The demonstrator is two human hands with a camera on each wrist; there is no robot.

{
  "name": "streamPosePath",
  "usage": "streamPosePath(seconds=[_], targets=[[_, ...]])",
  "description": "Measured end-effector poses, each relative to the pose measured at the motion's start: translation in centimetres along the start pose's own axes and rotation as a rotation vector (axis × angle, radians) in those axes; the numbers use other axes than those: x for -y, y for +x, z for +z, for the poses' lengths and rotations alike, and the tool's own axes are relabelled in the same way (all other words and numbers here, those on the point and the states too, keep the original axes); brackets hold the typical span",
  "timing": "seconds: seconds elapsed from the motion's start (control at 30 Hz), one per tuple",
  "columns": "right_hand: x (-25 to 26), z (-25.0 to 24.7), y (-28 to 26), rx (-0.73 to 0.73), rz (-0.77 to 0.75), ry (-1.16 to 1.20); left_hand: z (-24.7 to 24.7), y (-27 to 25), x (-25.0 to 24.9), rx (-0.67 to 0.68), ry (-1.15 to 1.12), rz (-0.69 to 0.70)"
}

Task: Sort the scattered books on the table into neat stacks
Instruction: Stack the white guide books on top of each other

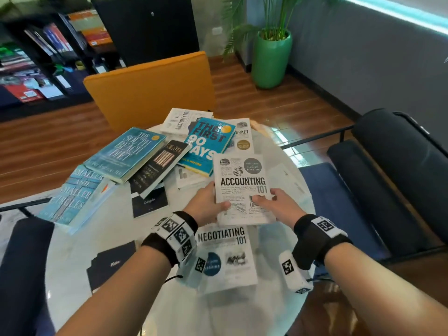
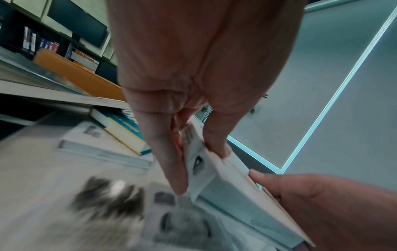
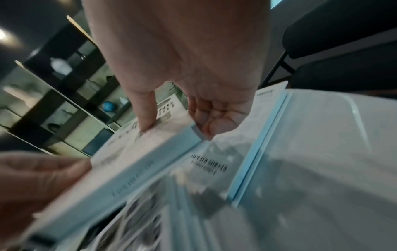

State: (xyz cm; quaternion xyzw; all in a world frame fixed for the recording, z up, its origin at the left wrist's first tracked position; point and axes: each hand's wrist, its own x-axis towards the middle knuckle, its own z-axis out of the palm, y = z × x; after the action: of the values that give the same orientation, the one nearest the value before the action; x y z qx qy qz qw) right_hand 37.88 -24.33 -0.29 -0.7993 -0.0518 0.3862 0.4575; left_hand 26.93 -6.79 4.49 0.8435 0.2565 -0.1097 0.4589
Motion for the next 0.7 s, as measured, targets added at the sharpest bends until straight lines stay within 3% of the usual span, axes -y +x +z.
streamPosePath(seconds=[0.2,0.37,0.53,0.63,0.7], targets=[[-2.5,5.1,-5.5,-0.003,-0.056,-0.007,1.2,-6.4,5.7,0.045,-0.117,-0.067],[-5.0,8.4,-7.9,-0.092,-0.078,-0.234,2.7,-8.5,10.2,0.06,-0.043,-0.112],[-4.7,9.0,-9.5,-0.161,-0.141,-0.362,3.5,-9.8,10.4,-0.064,-0.004,-0.087],[-4.7,8.4,-10.9,-0.065,-0.193,-0.461,3.8,-10.6,10.6,-0.092,0.05,0.003],[-4.9,8.3,-11.8,0.026,-0.21,-0.606,4.0,-10.9,10.7,-0.037,0.197,0.043]])
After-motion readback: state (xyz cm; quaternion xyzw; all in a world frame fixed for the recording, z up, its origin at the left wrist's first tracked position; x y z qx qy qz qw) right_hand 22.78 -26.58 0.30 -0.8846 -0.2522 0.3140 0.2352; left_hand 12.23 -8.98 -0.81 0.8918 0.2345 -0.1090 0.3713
